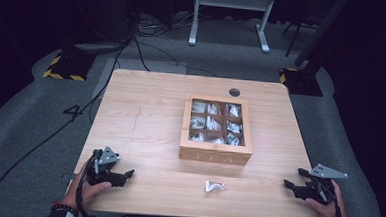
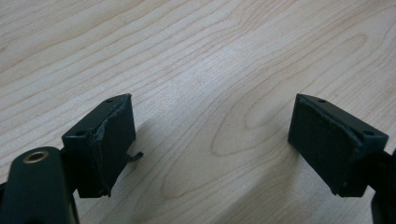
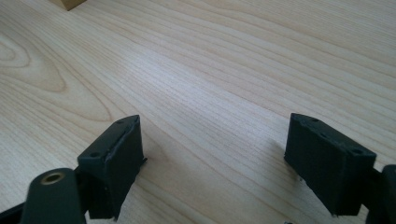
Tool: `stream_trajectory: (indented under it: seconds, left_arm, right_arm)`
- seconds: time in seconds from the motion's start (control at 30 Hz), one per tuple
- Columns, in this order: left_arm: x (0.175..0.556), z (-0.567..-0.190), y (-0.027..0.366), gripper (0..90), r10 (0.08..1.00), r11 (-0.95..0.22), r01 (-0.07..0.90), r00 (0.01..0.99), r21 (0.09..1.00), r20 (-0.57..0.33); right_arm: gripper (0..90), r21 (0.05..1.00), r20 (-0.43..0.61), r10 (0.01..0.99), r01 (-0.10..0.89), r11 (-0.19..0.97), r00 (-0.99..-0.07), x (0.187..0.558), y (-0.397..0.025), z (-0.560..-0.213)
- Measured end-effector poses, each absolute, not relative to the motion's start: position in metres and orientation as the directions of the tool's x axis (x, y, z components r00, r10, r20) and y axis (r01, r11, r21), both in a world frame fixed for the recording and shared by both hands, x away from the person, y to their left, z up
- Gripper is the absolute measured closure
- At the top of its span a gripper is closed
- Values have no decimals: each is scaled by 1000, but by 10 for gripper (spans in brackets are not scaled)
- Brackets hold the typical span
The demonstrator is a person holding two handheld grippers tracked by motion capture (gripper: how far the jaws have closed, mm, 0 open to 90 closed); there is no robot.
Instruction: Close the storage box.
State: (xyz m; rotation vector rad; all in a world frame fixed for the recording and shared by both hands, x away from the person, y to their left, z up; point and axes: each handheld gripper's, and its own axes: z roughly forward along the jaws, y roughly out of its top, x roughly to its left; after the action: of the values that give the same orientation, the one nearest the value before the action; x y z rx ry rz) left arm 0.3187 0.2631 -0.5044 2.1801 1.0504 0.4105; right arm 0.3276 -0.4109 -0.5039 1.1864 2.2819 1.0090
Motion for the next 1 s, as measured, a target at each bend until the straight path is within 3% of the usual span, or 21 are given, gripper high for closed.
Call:
stream_trajectory:
  seconds: [1.0]
  left_arm:
    - [318, -504, 264, 152, 782, -445, 573, 623, 688, -12]
  right_arm:
    - [191, 740, -4, 835, 560, 372, -550, 328, -410, -504]
